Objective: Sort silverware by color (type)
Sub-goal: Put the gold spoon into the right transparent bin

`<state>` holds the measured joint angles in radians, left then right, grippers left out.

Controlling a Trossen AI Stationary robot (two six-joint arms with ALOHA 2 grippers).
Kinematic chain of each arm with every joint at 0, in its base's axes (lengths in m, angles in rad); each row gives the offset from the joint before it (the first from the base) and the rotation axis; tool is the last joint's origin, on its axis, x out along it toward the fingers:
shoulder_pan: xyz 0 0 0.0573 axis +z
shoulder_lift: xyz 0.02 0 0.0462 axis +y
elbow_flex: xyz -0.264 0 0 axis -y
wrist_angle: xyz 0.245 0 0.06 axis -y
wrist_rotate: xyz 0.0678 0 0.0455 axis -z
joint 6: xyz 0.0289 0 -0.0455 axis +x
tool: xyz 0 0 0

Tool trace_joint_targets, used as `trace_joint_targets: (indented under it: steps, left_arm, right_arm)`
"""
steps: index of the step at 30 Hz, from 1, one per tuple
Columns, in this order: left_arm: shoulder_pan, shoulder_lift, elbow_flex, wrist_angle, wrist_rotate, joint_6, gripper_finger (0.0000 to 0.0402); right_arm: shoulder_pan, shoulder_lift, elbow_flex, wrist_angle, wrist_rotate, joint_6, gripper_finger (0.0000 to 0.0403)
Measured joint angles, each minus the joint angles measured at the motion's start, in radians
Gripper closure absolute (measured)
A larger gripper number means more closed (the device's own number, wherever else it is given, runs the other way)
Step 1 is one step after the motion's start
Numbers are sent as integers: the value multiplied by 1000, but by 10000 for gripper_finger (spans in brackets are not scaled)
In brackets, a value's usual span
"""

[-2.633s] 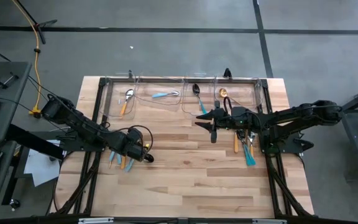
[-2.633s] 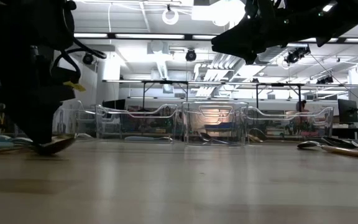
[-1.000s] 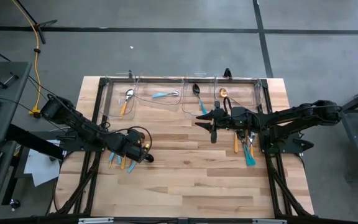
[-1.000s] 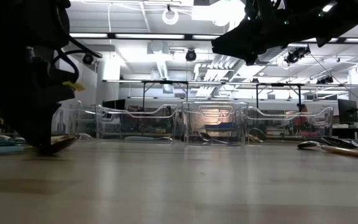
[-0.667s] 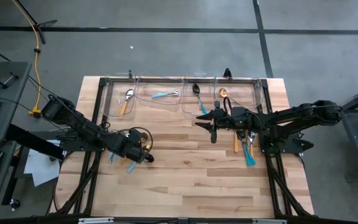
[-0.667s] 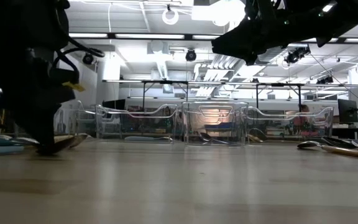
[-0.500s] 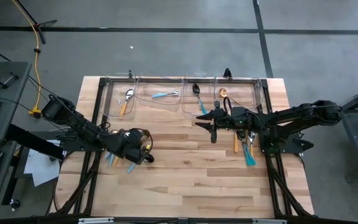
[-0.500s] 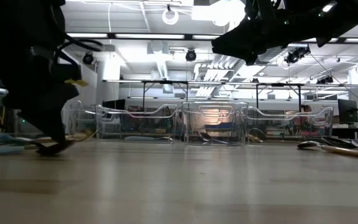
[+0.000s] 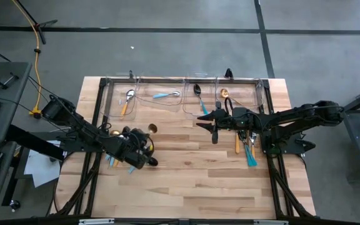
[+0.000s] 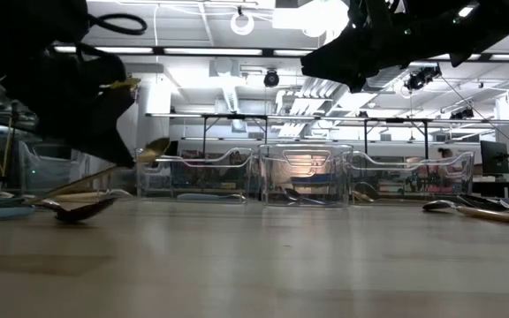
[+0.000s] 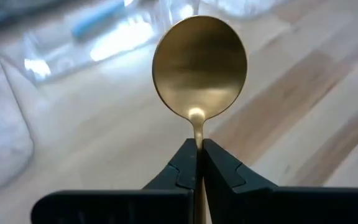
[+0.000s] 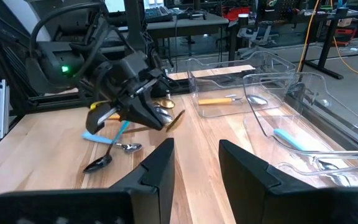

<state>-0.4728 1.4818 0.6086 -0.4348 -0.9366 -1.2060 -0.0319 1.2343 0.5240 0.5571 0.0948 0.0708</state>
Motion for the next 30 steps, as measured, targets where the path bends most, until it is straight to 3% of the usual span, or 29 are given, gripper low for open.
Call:
trace_joint_targets:
  steps: [10,15,20,24,27,30]
  left_arm:
    - [15,0,0,140,-257,189,401]
    - [81,-45,1,281,-242,413,401]
    - [166,-118,1,633,-26,889,401]
    - [258,-154,2,981,307,1246,401]
    - [343,-159,2,1150,566,1365,401]
    - [431,-147,2,1235,788,1375,401]
  right_arm:
    - [0,0,0,0,0,-5,292]
    - [0,0,0,7,0,-11,292]
    - [0,0,0,41,0,-23,292]
    - [0,0,0,51,0,-29,292]
    - [0,0,0,51,0,-30,292]
    - [0,2,0,53,0,-27,292]
